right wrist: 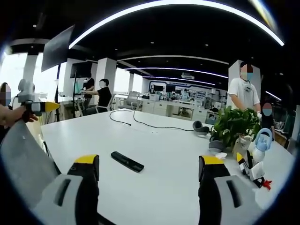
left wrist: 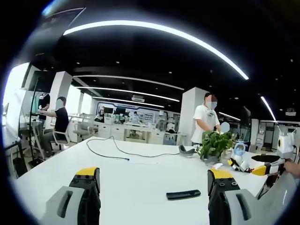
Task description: Press the specified remote control buttons in sequence, fully releasing each button before pressing the next.
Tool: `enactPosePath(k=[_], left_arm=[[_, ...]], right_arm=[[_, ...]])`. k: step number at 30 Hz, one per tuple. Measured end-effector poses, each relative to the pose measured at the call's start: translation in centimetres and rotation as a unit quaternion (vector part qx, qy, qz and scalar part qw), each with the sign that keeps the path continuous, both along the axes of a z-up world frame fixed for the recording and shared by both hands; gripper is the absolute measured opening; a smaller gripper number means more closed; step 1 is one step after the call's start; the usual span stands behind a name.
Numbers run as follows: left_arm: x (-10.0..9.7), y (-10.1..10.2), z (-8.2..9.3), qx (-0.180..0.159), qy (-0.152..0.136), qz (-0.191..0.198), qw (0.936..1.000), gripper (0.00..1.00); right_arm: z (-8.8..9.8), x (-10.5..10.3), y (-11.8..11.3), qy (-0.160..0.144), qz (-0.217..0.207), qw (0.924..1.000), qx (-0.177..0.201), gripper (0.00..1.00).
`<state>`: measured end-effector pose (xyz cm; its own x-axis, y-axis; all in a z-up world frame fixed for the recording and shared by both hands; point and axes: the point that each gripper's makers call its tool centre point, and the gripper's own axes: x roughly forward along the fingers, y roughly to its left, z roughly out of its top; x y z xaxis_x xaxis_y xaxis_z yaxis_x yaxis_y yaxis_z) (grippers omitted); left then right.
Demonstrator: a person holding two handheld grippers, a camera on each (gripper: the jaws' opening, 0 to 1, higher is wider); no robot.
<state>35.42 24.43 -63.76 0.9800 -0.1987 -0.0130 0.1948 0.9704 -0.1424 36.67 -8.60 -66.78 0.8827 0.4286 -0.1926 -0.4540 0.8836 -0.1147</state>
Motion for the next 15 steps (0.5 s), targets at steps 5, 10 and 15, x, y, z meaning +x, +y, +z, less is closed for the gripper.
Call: enactPosePath(k=[5,10,15], left_arm=[[0.05,0.05,-0.18,0.007,0.004,0.001,1.0000,1.00],[0.00,0.59,0.01,-0.005,-0.001,0.011,0.9999,1.00],[0.02,0.47,-0.18,0.005,0.003,0.011,0.9999,1.00]], right_arm=[[-0.05,-0.02,0.08,0.003,0.003,1.0000,0.005,0.89],[-0.02,-0.07,0.08,0.003,0.002,1.0000,0.005,0.88],[-0.18,-0.16,0.43,0.008,0.012,0.9999,0.003,0.86]])
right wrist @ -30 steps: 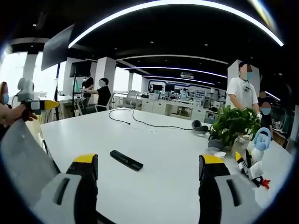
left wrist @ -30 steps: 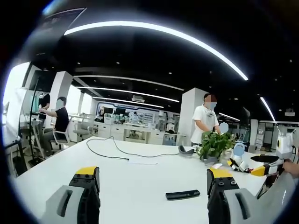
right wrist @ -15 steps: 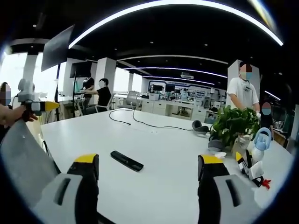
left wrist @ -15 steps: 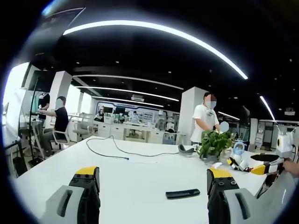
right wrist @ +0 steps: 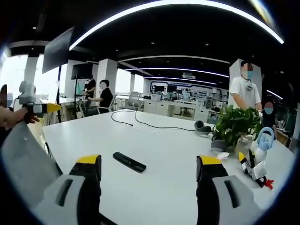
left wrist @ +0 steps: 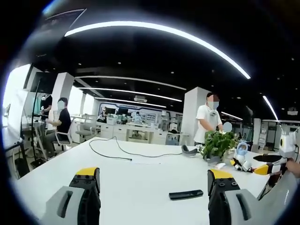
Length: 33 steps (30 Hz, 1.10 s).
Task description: Press the specified remote control buttons in sequence, fully releasing each button before pressing the next.
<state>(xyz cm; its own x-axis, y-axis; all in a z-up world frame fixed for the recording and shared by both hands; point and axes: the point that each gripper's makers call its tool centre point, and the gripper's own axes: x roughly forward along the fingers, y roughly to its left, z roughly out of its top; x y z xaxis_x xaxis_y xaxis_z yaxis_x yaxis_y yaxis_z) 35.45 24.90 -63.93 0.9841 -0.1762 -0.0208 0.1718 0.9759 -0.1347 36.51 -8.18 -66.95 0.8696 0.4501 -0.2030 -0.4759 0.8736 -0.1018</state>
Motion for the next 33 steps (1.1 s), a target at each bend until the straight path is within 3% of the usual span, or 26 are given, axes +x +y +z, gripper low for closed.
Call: enactPosePath(k=[7,11,21,28,33], left_arm=[[0.1,-0.4,0.0,-0.002,0.000,-0.011,0.9999,1.00],[0.1,-0.9,-0.2,0.002,0.006,-0.021,0.9998,1.00],[0.1,-1.3,-0.7,0.009,0.021,-0.037,0.9990,1.00],[-0.4,-2.5,-3.6,0.019,0.097,-0.094,0.9906,1.00],[0.3,-3.4,-3.0,0.010,0.111,-0.157,0.9813,1.00]], right_arm=[[0.4,0.3,-0.8,-0.007,-0.023,0.9997,0.007,0.87],[-0.3,0.4,-1.0,0.008,-0.030,0.9995,0.001,0.89],[-0.2,0.3,-1.0,0.006,-0.034,0.9993,-0.012,0.85],[-0.7,0.4,-1.6,0.022,-0.050,0.9985,-0.009,0.86],[-0.9,0.4,-1.9,0.029,-0.057,0.9978,-0.016,0.84]])
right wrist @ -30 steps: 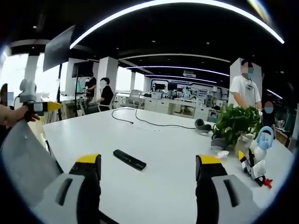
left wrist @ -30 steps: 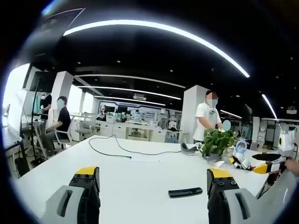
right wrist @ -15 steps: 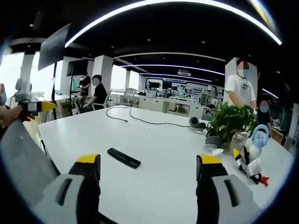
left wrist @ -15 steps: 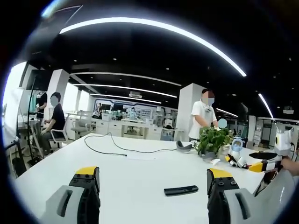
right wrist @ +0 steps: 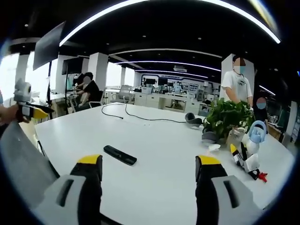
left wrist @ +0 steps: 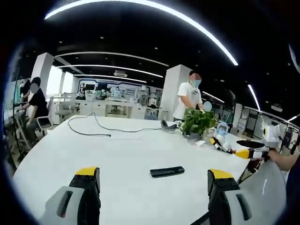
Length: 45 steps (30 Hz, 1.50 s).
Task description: Press the specified remote control buttons in sequence, fully releasing each button before pressing the next.
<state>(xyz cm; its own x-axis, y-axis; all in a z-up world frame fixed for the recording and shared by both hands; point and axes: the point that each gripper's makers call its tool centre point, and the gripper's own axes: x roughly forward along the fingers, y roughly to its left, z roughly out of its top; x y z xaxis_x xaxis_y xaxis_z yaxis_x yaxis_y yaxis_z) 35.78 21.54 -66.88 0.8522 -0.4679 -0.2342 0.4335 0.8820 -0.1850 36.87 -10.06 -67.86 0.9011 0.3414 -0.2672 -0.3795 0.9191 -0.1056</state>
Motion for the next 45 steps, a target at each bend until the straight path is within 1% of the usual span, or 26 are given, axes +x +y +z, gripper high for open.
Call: enactPosePath(k=[4,6,7,9,10,11,14,16,20,21,22,24,27,28,32,34,36,37,38,39,40,41,42,43,44,45], left_arm=[[1.9,-1.1,0.6,0.037,-0.007,-0.052,0.9980,1.00],[3.2,-2.3,0.5,0.072,-0.010,-0.091,0.9933,1.00],[3.4,-2.6,0.4,0.075,-0.010,-0.099,0.9922,1.00],[4.3,-4.1,-0.1,0.090,-0.007,-0.140,0.9859,1.00],[4.8,-5.0,-0.6,0.093,0.004,-0.164,0.9821,1.00],[5.2,-5.4,-1.2,0.099,0.018,-0.174,0.9796,1.00],[6.3,-7.0,-2.8,0.116,0.036,-0.216,0.9688,1.00],[7.0,-8.0,-3.6,0.127,0.041,-0.237,0.9623,1.00],[8.4,-9.4,-5.4,0.146,0.048,-0.269,0.9507,1.00],[8.8,-9.6,-6.3,0.152,0.056,-0.279,0.9464,1.00],[8.9,-9.7,-7.0,0.160,0.068,-0.288,0.9417,1.00],[9.6,-9.9,-8.1,0.173,0.079,-0.298,0.9355,1.00],[10.3,-10.1,-9.3,0.199,0.086,-0.312,0.9251,1.00],[10.6,-10.0,-9.7,0.206,0.086,-0.311,0.9237,1.00],[12.1,-9.7,-11.3,0.235,0.102,-0.316,0.9134,1.00],[12.6,-9.8,-11.6,0.236,0.112,-0.318,0.9114,1.00],[13.0,-10.1,-12.0,0.240,0.121,-0.324,0.9072,1.00],[13.1,-10.1,-12.3,0.257,0.125,-0.333,0.8986,0.92],[13.2,-10.1,-12.4,0.269,0.121,-0.337,0.8940,0.86],[13.6,-10.4,-12.4,0.284,0.106,-0.344,0.8888,0.82],[13.8,-10.6,-12.5,0.287,0.103,-0.345,0.8877,0.82],[13.9,-10.9,-12.8,0.284,0.113,-0.351,0.8853,0.84],[13.6,-11.1,-13.2,0.279,0.130,-0.360,0.8805,0.84],[13.8,-11.2,-13.7,0.289,0.137,-0.363,0.8751,0.85],[13.9,-11.3,-13.9,0.302,0.132,-0.369,0.8693,0.84],[13.9,-11.3,-14.4,0.322,0.127,-0.381,0.8573,0.83]], right_arm=[[0.0,0.0,-0.1,0.001,-0.001,1.0000,0.002,0.82],[-0.1,0.1,-0.2,0.003,-0.001,1.0000,-0.003,0.82],[-0.2,0.1,-0.2,0.003,0.000,1.0000,-0.004,0.83],[-0.2,0.2,-0.4,0.001,-0.002,1.0000,-0.007,0.81],[-0.1,0.2,-0.5,0.001,-0.004,1.0000,-0.007,0.81],[-0.2,0.2,-0.6,0.002,-0.006,1.0000,-0.007,0.81],[-0.5,0.2,-0.8,0.007,-0.010,0.9998,-0.013,0.81],[-0.7,0.2,-0.9,0.011,-0.010,0.9998,-0.015,0.80],[-1.0,0.2,-1.4,0.021,-0.021,0.9994,-0.015,0.77],[-1.2,0.2,-1.5,0.026,-0.023,0.9993,-0.014,0.76],[-1.3,0.2,-1.5,0.029,-0.024,0.9992,-0.014,0.75],[-1.4,0.2,-1.6,0.032,-0.026,0.9991,-0.015,0.74],[-1.5,0.1,-1.6,0.035,-0.025,0.9989,-0.018,0.72],[-1.5,0.1,-1.6,0.036,-0.024,0.9989,-0.019,0.71],[-1.7,0.0,-1.5,0.040,-0.022,0.9987,-0.022,0.67],[-1.8,0.0,-1.5,0.041,-0.021,0.9987,-0.021,0.65],[-1.8,0.0,-1.4,0.042,-0.019,0.9987,-0.020,0.63],[-1.8,-0.1,-1.3,0.045,-0.017,0.9987,-0.020,0.62],[-1.9,-0.1,-1.3,0.046,-0.015,0.9986,-0.020,0.62],[-1.9,-0.2,-1.2,0.047,-0.012,0.9986,-0.021,0.60],[-2.0,-0.2,-1.1,0.048,-0.010,0.9985,-0.022,0.59],[-1.9,-0.2,-1.0,0.048,-0.007,0.9985,-0.024,0.57],[-1.9,-0.2,-1.0,0.047,-0.007,0.9985,-0.025,0.55],[-2.0,-0.3,-1.0,0.048,-0.008,0.9984,-0.027,0.54],[-2.0,-0.3,-1.1,0.049,-0.008,0.9984,-0.028,0.54],[-2.0,-0.3,-1.1,0.049,-0.008,0.9984,-0.026,0.53]])
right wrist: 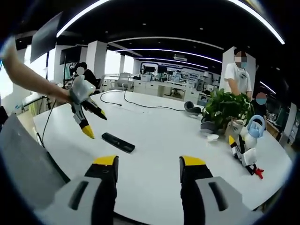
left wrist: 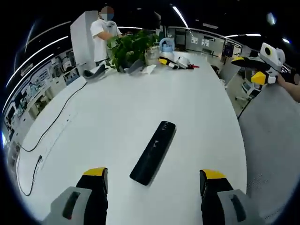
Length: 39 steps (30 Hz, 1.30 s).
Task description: Press the specified remote control buttons in sequence, fully releasing each button before pressing the next.
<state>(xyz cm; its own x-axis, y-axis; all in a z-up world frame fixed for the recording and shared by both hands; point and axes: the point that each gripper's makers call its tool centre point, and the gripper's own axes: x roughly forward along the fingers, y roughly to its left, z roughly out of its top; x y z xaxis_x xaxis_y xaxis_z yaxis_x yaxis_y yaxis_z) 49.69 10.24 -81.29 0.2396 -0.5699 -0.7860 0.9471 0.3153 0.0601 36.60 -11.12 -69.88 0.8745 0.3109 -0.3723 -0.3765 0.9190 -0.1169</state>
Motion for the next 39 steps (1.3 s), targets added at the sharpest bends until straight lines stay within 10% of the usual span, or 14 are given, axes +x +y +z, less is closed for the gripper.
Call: enactPosePath(k=[21,39], left_arm=[[0.8,-1.5,-4.2,0.039,0.071,-0.045,0.9957,0.59],[1.6,-1.7,-4.8,0.046,0.049,-0.044,0.9968,0.46]], right_arm=[[-0.9,-0.3,0.5,0.027,0.011,0.9995,0.012,0.40],[-1.0,-0.5,0.9,0.031,0.026,0.9990,0.017,0.28]])
